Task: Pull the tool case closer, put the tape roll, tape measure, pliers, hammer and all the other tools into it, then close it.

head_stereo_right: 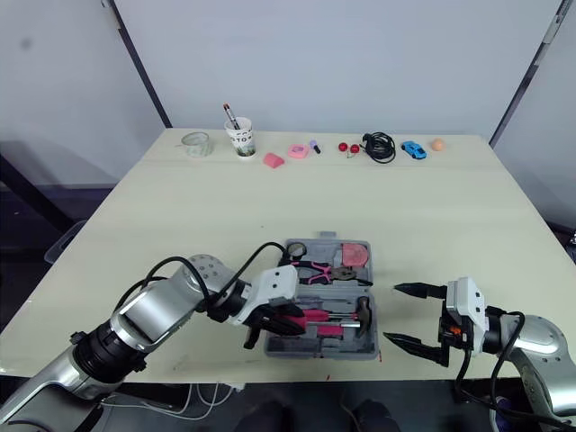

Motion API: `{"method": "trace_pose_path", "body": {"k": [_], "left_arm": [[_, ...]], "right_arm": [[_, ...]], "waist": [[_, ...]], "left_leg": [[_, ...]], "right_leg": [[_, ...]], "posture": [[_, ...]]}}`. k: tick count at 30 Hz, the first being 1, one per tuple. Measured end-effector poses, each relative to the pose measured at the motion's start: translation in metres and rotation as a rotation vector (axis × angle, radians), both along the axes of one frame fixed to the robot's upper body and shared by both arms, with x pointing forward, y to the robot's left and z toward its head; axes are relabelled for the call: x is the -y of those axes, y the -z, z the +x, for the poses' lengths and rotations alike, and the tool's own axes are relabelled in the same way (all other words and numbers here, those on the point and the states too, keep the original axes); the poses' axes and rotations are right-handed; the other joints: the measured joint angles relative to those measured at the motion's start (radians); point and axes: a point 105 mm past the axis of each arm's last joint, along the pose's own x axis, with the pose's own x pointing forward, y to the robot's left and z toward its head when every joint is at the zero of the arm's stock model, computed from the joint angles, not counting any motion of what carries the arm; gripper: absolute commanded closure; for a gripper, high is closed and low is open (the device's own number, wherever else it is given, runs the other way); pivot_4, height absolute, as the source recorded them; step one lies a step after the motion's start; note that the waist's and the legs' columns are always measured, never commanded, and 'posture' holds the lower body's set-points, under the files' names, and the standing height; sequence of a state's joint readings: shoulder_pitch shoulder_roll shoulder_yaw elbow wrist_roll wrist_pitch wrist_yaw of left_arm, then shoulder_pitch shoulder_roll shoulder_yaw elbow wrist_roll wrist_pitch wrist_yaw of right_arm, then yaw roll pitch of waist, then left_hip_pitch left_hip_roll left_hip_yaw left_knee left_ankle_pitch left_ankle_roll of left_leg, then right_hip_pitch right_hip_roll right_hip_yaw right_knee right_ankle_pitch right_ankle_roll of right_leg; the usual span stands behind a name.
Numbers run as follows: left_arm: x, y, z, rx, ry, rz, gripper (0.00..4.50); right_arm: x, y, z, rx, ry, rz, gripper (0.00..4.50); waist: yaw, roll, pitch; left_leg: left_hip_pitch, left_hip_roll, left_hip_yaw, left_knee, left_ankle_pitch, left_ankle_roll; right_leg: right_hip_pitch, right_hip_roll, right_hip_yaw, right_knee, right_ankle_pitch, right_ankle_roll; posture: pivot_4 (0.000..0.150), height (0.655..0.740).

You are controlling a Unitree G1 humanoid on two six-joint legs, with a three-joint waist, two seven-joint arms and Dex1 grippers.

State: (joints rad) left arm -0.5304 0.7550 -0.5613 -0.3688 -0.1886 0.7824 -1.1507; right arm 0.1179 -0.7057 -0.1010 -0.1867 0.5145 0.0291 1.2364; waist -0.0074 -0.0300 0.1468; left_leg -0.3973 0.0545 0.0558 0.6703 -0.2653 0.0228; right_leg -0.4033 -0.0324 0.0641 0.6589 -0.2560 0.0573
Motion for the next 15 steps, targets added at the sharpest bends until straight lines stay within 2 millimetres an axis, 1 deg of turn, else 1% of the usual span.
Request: {"method": "trace_pose_path", "body": {"k": [3, 7, 15], "left_arm": [[0.004, 0.004, -0.004, -0.006, 0.014, 0.017, 3.9], [0.007, 0.007, -0.003, 0.012, 0.02, 0.035, 3.9], [0.014, 0.014, -0.005, 0.017, 0.038, 0.071, 3.9]], "right_arm": [[0.004, 0.003, -0.005, -0.01, -0.009, -0.011, 0.0], [0.008, 0.001, -0.005, -0.004, -0.013, -0.028, 0.0], [0.007, -0.001, -0.003, 0.01, -0.021, -0.031, 0.0]], "waist": [[0.001, 0.0, 0.0], [-0.001, 0.0, 0.0], [0.001, 0.0, 0.0]], "left_leg": [[0.0, 0.0, 0.0, 0.0, 0.0, 0.0], [0.0, 0.0, 0.0, 0.0, 0.0, 0.0], [0.0, 0.0, 0.0, 0.0, 0.0, 0.0]], "right_leg": [[0.0, 0.0, 0.0, 0.0, 0.0, 0.0], [0.0, 0.0, 0.0, 0.0, 0.0, 0.0], [0.0, 0.0, 0.001, 0.0, 0.0, 0.0]], "posture": [[0.15, 0.74], [0.15, 0.74], [0.15, 0.74]]}}
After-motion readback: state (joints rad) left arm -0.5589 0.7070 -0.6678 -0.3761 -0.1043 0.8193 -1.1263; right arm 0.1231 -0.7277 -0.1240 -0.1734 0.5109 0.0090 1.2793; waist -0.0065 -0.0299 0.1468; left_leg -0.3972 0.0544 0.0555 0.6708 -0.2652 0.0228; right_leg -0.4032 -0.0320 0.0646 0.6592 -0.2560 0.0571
